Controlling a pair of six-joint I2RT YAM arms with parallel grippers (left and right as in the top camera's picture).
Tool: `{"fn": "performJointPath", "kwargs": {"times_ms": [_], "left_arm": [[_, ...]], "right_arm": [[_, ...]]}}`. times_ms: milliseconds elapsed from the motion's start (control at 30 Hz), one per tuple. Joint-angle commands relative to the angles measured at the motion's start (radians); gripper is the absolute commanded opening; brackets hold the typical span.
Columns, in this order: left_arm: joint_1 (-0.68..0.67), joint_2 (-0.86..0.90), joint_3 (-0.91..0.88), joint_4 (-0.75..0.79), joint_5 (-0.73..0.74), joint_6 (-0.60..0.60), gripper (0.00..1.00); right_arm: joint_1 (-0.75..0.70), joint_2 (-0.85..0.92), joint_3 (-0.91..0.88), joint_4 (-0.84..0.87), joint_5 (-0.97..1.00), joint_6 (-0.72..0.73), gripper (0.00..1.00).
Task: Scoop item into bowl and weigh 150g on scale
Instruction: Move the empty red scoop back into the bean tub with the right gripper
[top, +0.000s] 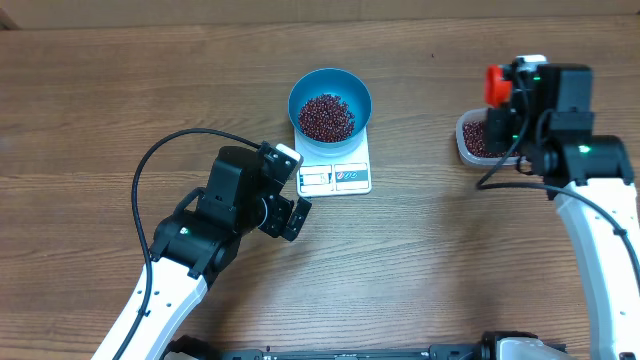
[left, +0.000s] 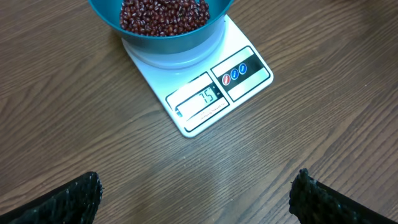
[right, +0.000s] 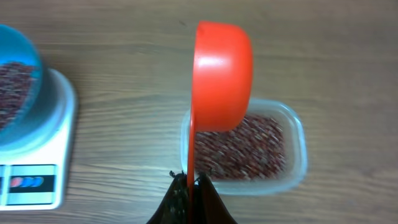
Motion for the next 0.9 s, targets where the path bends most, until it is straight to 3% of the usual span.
{"fn": "performJointPath", "kwargs": {"times_ms": [0, 300, 433, 867], "left_arm": [[0.004, 0.005, -0.005, 0.000, -0.007, -0.006, 0.99], [0.004, 0.005, -0.005, 0.000, -0.007, -0.006, 1.00], [0.004, 0.005, -0.005, 0.000, -0.007, -0.006, 0.99], [0.004, 0.005, -0.005, 0.000, -0.007, -0.006, 0.99]], "right_arm": [[-0.049, 0.033, 0.000, -0.011, -0.013, -0.026, 0.04], [-0.060, 0.173, -0.024, -0.047, -0.005, -0.020, 0.04], [-0.060, 0.226, -0.024, -0.058, 0.068, 0.053, 0.04], [-0.068, 0.280, -0.024, -0.054, 0.173, 0.081, 0.04]]}}
